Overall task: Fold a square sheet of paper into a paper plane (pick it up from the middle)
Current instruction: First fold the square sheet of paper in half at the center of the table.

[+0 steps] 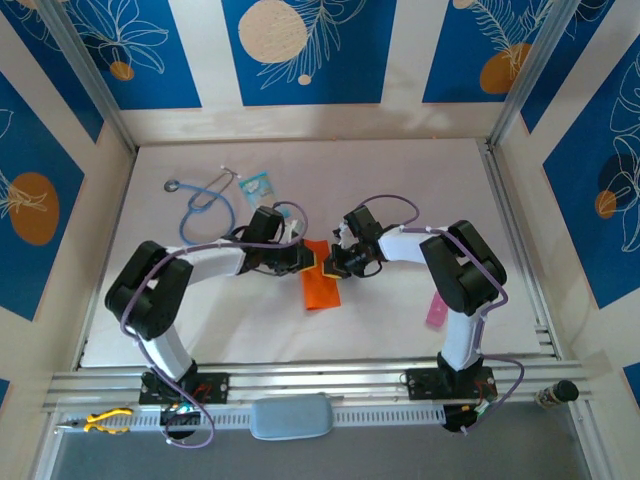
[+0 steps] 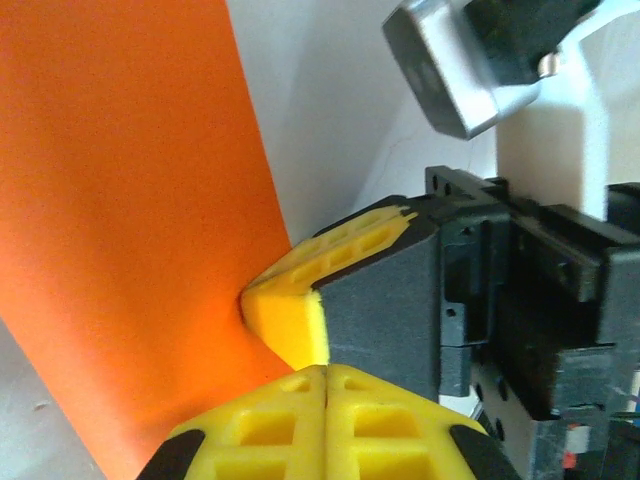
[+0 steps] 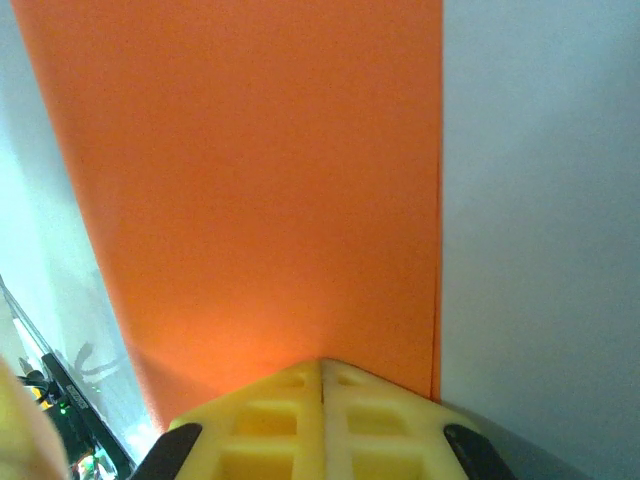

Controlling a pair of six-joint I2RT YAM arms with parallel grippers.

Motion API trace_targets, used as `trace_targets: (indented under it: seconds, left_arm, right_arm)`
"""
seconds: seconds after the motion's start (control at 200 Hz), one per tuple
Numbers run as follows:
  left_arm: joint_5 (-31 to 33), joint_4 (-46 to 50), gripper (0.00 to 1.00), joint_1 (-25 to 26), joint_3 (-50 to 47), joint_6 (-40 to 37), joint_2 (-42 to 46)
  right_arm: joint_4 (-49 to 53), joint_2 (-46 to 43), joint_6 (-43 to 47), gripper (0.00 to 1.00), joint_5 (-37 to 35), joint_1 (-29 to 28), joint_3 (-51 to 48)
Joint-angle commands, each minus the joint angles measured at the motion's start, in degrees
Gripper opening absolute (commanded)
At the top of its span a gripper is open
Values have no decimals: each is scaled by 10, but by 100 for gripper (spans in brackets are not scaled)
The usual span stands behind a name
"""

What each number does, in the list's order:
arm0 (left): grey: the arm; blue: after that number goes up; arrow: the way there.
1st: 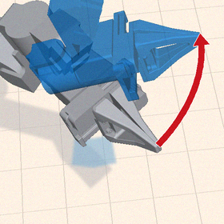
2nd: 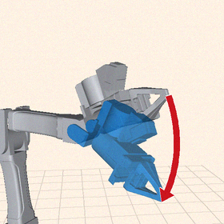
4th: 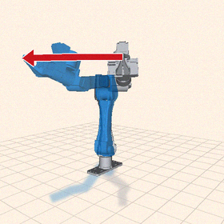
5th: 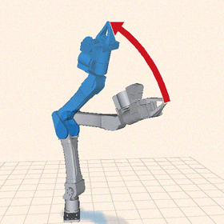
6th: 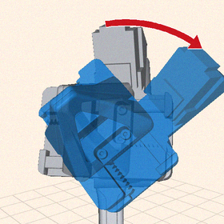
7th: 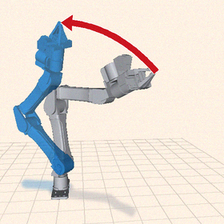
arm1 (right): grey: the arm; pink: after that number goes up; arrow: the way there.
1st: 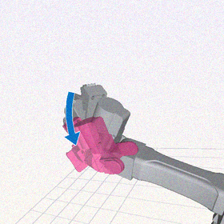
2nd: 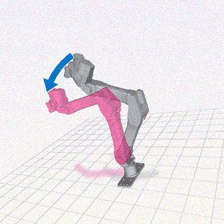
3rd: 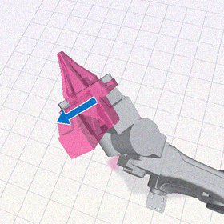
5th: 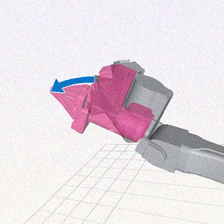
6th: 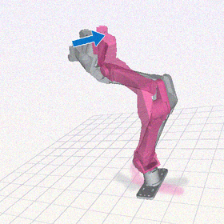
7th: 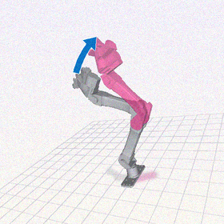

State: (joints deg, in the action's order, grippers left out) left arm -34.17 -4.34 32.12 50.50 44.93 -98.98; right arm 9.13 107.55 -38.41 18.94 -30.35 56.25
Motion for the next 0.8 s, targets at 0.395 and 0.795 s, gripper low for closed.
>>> trace_targets:
  seconds: [0.395,0.795]
  left_arm:
    - [53,52,0,-2,-41,-78,-26]
    - [96,80,0,-4,-54,-89,-14]
  right_arm:
    - [56,14,-10,0,-43,3,-24]
    - [59,11,-19,0,-54,1,-26]
